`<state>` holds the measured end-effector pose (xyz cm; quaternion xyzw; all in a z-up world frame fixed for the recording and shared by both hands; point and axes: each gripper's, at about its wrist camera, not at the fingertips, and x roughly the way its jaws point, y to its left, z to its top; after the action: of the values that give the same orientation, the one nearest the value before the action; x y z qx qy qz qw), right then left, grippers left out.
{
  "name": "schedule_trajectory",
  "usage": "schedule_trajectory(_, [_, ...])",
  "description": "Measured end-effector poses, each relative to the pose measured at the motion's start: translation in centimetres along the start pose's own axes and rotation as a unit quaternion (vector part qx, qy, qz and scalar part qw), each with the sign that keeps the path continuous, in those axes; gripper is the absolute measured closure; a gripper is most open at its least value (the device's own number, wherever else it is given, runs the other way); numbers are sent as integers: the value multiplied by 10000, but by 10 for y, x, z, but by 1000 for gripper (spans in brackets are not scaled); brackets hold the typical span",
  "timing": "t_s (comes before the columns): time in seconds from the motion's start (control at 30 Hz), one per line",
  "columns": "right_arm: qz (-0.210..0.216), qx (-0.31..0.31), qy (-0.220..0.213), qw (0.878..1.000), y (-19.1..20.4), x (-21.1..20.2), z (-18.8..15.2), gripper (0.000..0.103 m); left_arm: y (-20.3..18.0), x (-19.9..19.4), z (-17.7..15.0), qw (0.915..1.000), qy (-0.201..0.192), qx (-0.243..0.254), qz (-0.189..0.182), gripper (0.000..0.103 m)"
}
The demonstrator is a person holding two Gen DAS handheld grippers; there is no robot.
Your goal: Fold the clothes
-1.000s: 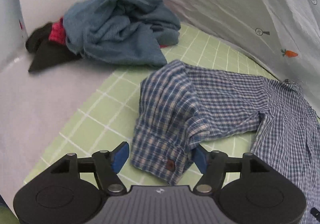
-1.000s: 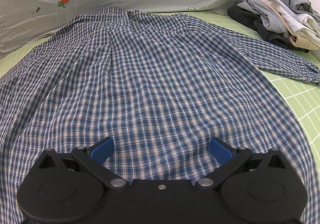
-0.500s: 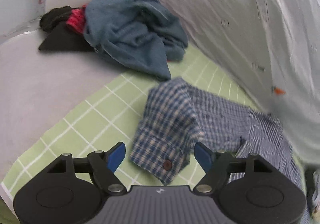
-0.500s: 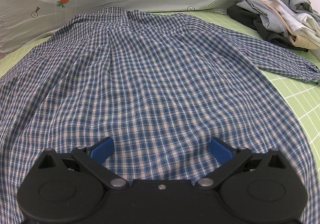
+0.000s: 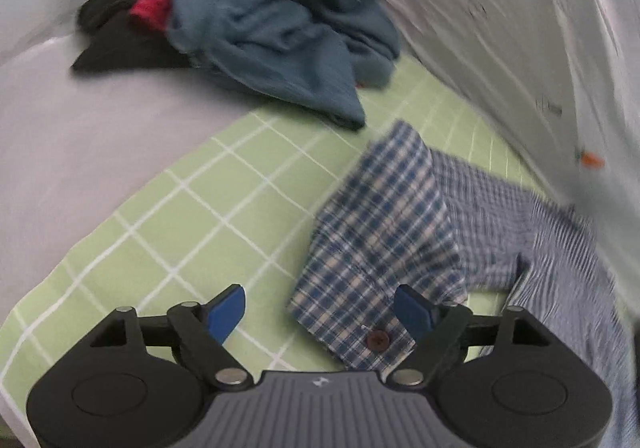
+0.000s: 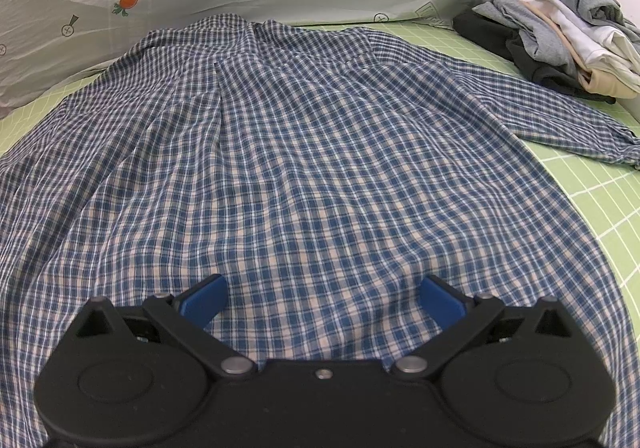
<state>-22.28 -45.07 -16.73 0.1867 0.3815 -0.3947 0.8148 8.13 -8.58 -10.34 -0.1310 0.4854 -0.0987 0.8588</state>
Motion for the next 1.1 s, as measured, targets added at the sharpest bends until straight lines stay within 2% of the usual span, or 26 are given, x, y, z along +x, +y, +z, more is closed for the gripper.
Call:
schedule_trajectory(0.13, [-16,21,-30,10000,1,0,-2,0,-5,6,-1,9999,25,155,52,24])
schedule_trajectory(0.17, [-16,21,-37,10000,1,0,-2,0,-5,6,-1,9999,22,152,30,34])
schedule_trajectory(0.2, [-16,21,-45,10000,1,0,-2,0,-4,5,-1,9999,32,148,-14,50])
schedule_trajectory(0.23, [-16,21,-53,10000,1,-1,-2,0,-3,5,-1,9999,75,116,-71,59])
schedule_trajectory(0.3, [-16,21,-68,10000,0,-1,-3,0,0,6,0,9997,150,48,-167,96])
schedule_trajectory(0.37, [-17,21,-84,10000,0,-1,-3,0,4,4,1,9998,142,-21,-139,97])
schedule_trajectory(0.43, [-12,18,-85,10000,-1,-1,-3,0,8,-3,5,10000,11,-40,81,98])
schedule_trajectory(0.53, [-1,7,-89,10000,-2,0,-2,0,24,-19,17,9977,-315,-102,594,99])
schedule_trajectory(0.67, [4,-2,-113,9999,-2,0,-2,0,57,-43,42,9867,-900,-226,1336,99])
schedule_trajectory(0.83, [21,-22,-148,9999,-1,2,-1,0,85,-51,64,9803,-1148,-459,1540,99])
schedule_trajectory(0.93, [23,-24,-164,9999,-1,2,0,0,82,-41,68,9789,-1125,-270,1682,99])
schedule_trajectory(1.03, [20,-21,-178,9998,-1,3,-1,0,80,-29,69,9787,-897,-312,1820,90])
schedule_trajectory(1.1, [18,-18,-188,9998,-1,3,-1,0,80,-23,67,9796,-757,-424,1812,72])
